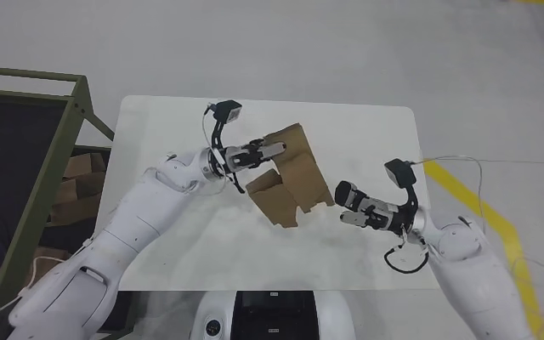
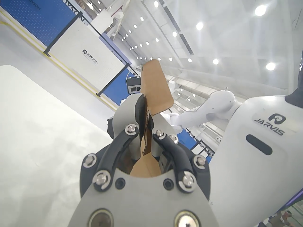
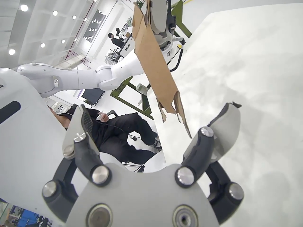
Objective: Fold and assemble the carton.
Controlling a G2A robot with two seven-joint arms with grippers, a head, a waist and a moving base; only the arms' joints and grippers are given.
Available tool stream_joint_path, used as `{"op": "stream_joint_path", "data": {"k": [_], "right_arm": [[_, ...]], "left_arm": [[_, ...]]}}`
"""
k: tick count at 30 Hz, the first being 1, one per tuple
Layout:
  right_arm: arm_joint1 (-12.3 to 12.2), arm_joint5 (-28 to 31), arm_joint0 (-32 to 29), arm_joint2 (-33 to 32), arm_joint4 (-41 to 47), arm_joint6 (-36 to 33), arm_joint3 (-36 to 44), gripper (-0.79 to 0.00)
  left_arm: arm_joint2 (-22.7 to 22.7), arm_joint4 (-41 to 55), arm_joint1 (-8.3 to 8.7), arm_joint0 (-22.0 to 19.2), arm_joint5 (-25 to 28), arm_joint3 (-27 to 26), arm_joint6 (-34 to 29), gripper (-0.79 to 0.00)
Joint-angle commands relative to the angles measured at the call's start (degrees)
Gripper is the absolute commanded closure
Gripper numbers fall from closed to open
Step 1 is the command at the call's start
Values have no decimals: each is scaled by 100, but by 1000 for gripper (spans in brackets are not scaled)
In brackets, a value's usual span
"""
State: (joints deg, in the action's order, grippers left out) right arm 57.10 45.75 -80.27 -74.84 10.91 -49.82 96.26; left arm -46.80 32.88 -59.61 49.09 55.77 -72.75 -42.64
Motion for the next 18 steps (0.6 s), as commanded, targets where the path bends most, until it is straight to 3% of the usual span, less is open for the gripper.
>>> {"op": "stream_joint_path", "data": {"k": [1, 8, 11, 18], "right_arm": [[-2, 84, -129, -49, -167, 205, 73, -785], [-51, 236, -279, -174, -223, 161, 189, -785], [-92, 256, -223, -8, -365, -436, 350, -785], [-97, 231, -210, -19, -362, -441, 350, -785]], "left_arm": [[-104, 80, -5, 71, -109, -62, 241, 0], [-346, 436, -32, 221, -345, -105, 533, 0], [-389, 552, -66, 258, -576, -112, 678, 0], [-390, 532, -71, 250, -677, -123, 624, 0]]}}
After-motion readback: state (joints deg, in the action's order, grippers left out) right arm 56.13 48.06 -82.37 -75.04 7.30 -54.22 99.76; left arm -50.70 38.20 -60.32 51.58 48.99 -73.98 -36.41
